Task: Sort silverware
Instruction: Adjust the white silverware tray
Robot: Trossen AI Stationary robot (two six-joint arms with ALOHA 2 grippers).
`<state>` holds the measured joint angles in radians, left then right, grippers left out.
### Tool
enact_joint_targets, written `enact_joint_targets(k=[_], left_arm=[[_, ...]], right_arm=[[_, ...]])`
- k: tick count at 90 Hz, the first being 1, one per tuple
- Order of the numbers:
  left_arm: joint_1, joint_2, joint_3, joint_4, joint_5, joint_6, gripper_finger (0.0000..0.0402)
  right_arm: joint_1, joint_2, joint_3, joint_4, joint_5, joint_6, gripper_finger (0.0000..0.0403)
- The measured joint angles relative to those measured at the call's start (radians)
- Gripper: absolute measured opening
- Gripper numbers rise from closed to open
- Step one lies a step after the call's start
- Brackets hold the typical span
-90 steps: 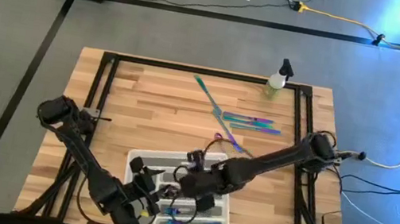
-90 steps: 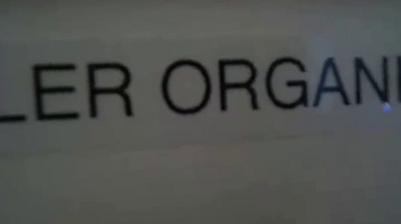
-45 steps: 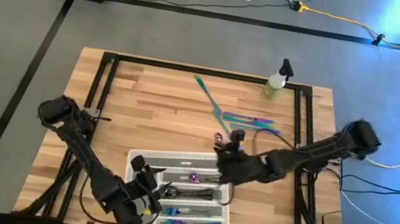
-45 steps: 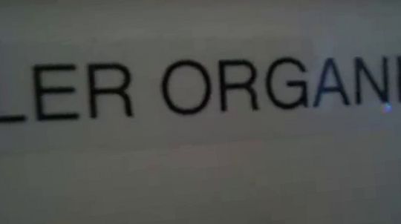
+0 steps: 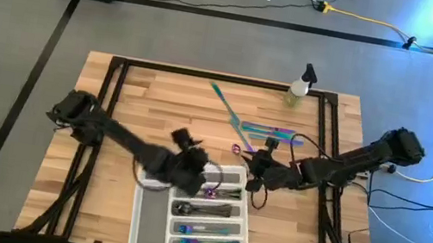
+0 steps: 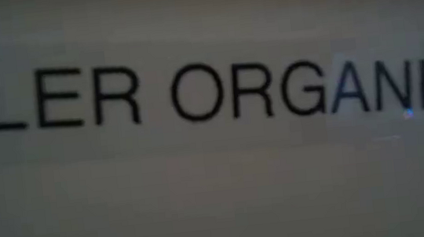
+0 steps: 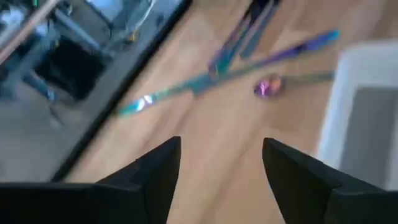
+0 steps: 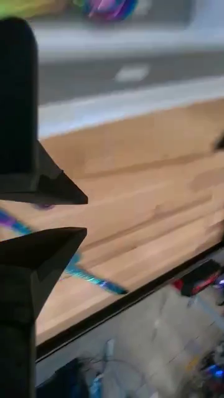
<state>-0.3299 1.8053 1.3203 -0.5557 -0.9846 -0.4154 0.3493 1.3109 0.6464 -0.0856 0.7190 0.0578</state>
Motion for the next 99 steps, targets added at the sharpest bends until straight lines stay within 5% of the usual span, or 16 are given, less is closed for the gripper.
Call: enact_joint_targets(k=[15,31,50,77,99], left_arm=[[0.134,-0.003,-0.006,0.214,0.257,0.276,0.0211],[0.226,-0.014,-0.030,0.260,0.433,0.312,0.0211],[0.124,-0.038,-0.041,0.259,0.517,0.316,0.0211],[-0.160,-0.135,-0.041,0.067,0.552,-0.017,0.0211],[-0.341,-0.110,-0.041,-0.128,0.624,-0.416,0.0211]], right_arm=[[-0.108,-0.010,-0.070,0.036,-0.146,0.013,0.0053],[-0.206,-0.029,-0.101,0.025,-0.323,0.014,0.0053],[-0.205,-0.032,-0.100,-0.128,-0.554,0.032,0.0053],[-0.048,-0.033,-0.096,-0.276,-0.738,0.202,0.0053],[0.153,-0.032,-0.089,-0.256,-0.651,0.254,0.0027]])
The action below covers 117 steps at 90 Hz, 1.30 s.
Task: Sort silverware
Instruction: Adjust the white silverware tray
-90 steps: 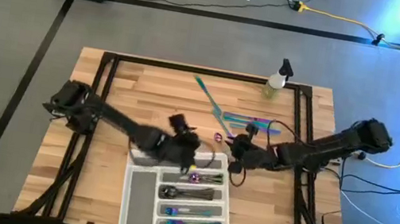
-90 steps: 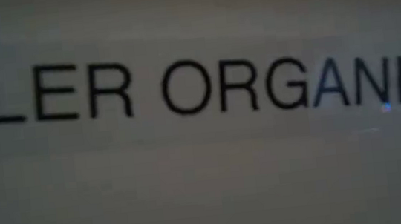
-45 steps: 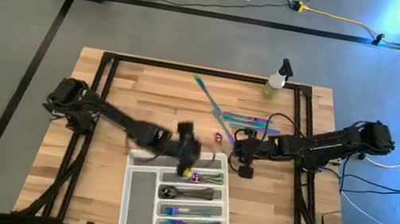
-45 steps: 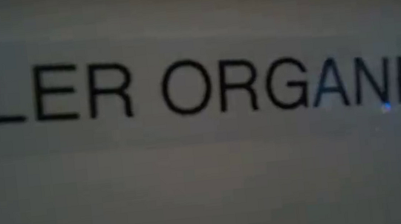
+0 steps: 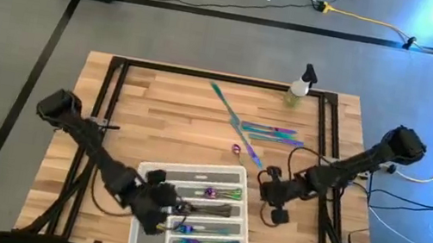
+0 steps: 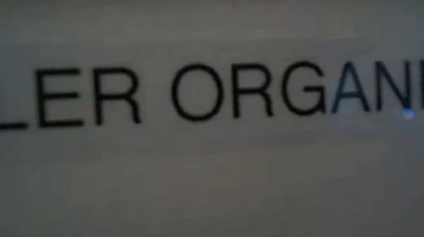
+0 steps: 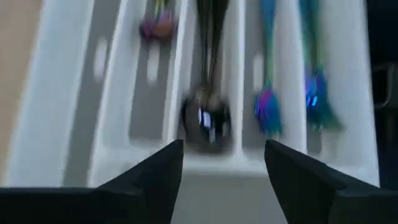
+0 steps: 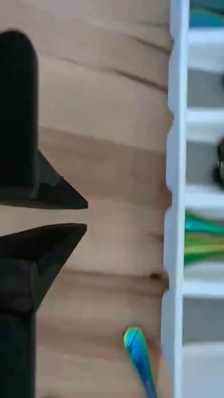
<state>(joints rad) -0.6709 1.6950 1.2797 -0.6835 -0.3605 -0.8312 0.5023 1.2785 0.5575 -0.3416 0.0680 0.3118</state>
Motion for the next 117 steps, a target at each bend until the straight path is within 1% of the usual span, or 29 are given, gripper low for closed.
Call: enact_joint_targets(k=[7,15,22,29,45,51,67,74,88,95,101,110,117], left_arm=[[-0.036,0.019,0.000,-0.036,0.040,-0.080,0.0211],[-0.054,0.044,0.000,-0.076,0.107,-0.129,0.0211],[-0.054,0.063,0.000,-0.097,0.165,-0.147,0.0211],[-0.054,0.083,0.000,-0.115,0.218,-0.155,0.0211],[-0.055,0.113,0.000,-0.137,0.294,-0.164,0.0211],[-0.055,0.120,0.000,-0.167,0.327,-0.181,0.0211],[-0.064,0.121,0.003,-0.272,0.335,-0.193,0.0211],[-0.062,0.121,0.002,-0.351,0.343,-0.182,0.0211],[-0.063,0.116,0.001,-0.511,0.353,-0.159,0.0211],[-0.068,0.105,0.001,-0.596,0.330,-0.160,0.0211],[-0.076,0.091,0.000,-0.668,0.305,-0.178,0.0211],[-0.096,0.070,0.000,-0.729,0.282,-0.211,0.0211],[-0.118,0.049,0.000,-0.764,0.260,-0.260,0.0211]], right_arm=[[0.025,0.000,0.000,0.013,-0.009,0.011,0.0011],[0.042,0.006,0.000,0.055,-0.038,0.021,0.0002],[0.065,0.026,0.001,0.098,-0.042,-0.008,0.0002],[0.084,0.055,0.002,0.116,-0.021,-0.039,0.0001],[0.079,0.119,0.015,0.114,0.003,-0.045,0.0000],[0.080,0.139,0.028,0.141,0.002,-0.057,0.0000],[0.074,0.184,0.038,0.313,0.001,-0.143,0.0000],[0.052,0.199,0.040,0.370,-0.013,-0.166,0.0000],[-0.011,0.232,0.067,0.393,-0.014,-0.219,0.0000],[-0.042,0.257,0.083,0.404,-0.030,-0.259,0.0000],[-0.067,0.280,0.104,0.403,-0.037,-0.295,0.0000],[-0.103,0.319,0.138,0.416,-0.046,-0.346,0.0000],[-0.124,0.346,0.159,0.446,-0.077,-0.372,0.0000]])
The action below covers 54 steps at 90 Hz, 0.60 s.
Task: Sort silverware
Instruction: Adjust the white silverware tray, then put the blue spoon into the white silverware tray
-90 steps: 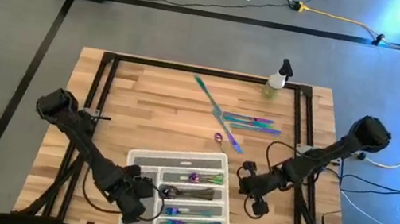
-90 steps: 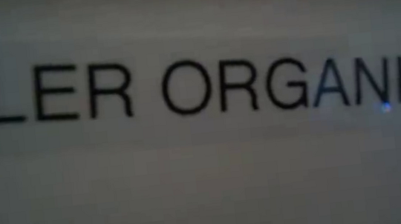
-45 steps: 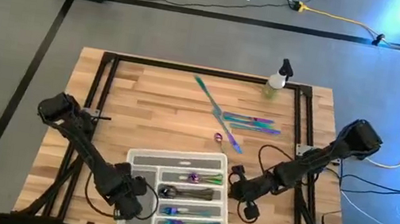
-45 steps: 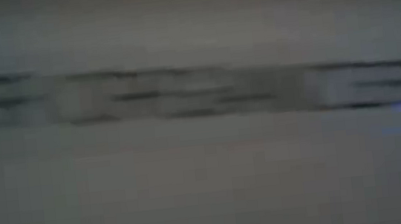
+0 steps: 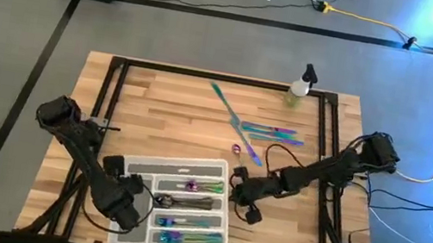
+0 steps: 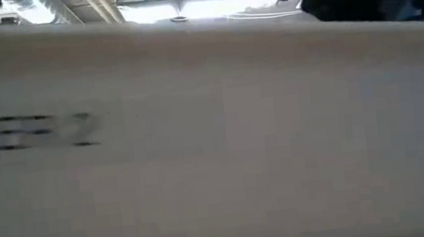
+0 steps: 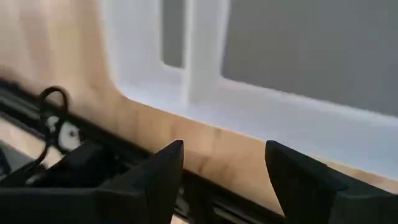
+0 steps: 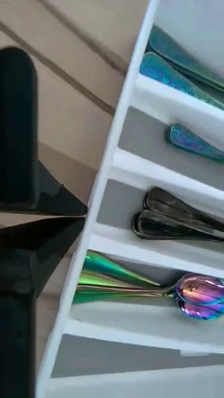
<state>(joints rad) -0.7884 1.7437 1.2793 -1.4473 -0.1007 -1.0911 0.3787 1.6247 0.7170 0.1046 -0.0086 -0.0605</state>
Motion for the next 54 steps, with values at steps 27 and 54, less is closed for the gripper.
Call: enact_joint_targets(k=[27,54], left_arm=[[-0.094,-0.131,0.001,-0.010,-0.353,-0.331,0.0211],[-0.011,-0.168,-0.011,0.078,-0.880,-0.476,0.0211]], right_arm=[[-0.014,0.000,0.055,-0.113,0.036,-0.097,0.0000],[-0.124,-0.086,0.058,-0.206,0.352,0.151,0.0006]])
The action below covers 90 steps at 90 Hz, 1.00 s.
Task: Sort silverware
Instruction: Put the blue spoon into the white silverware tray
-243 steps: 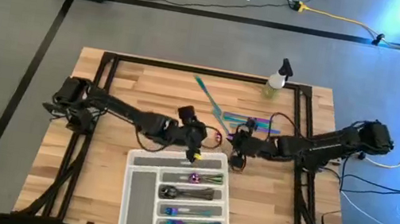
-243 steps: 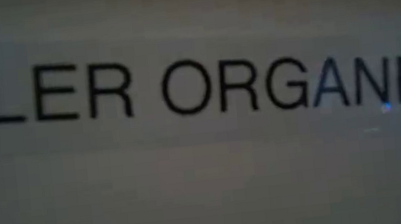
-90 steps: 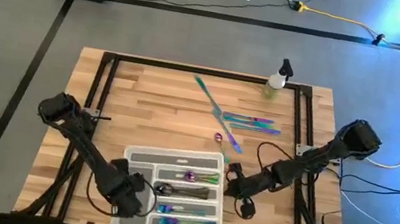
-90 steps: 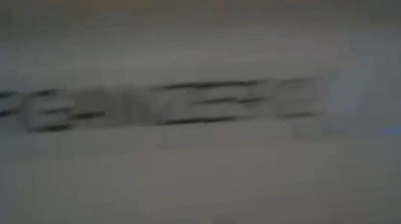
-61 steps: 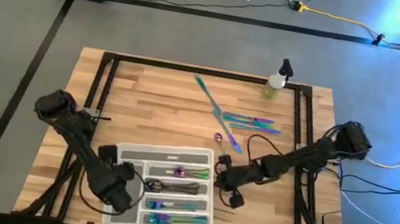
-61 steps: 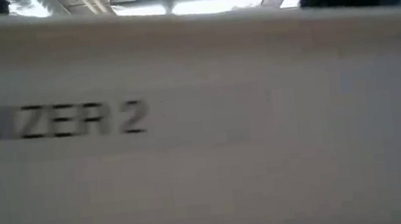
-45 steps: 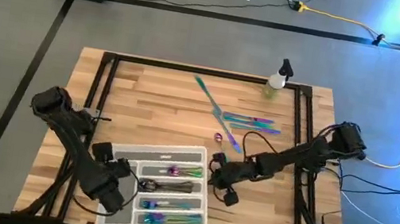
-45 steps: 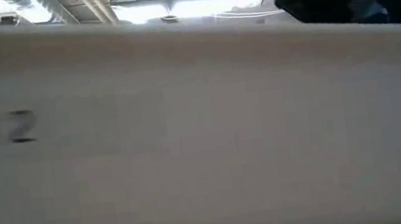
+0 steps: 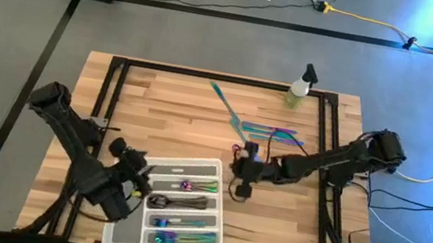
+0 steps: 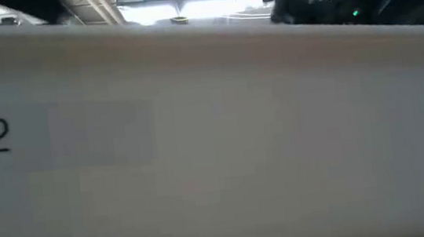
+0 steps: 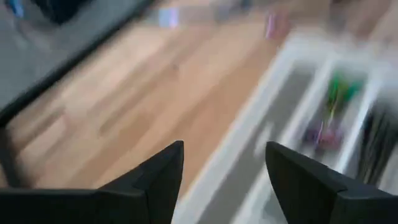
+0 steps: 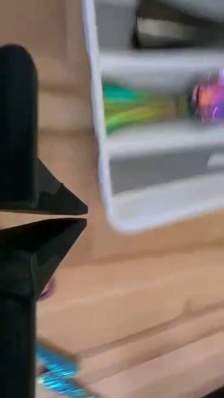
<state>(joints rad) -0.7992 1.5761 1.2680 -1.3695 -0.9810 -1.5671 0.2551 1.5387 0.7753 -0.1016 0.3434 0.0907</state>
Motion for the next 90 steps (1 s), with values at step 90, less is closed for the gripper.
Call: enact_joint_targets(k=[90], left_arm=[[0.166,-0.150,-0.832,2.265,0.332,1.346,0.0123]], right_arm=[[-0.151,0.020,-0.001,-0.141,-0.042,0.401,0.0140]])
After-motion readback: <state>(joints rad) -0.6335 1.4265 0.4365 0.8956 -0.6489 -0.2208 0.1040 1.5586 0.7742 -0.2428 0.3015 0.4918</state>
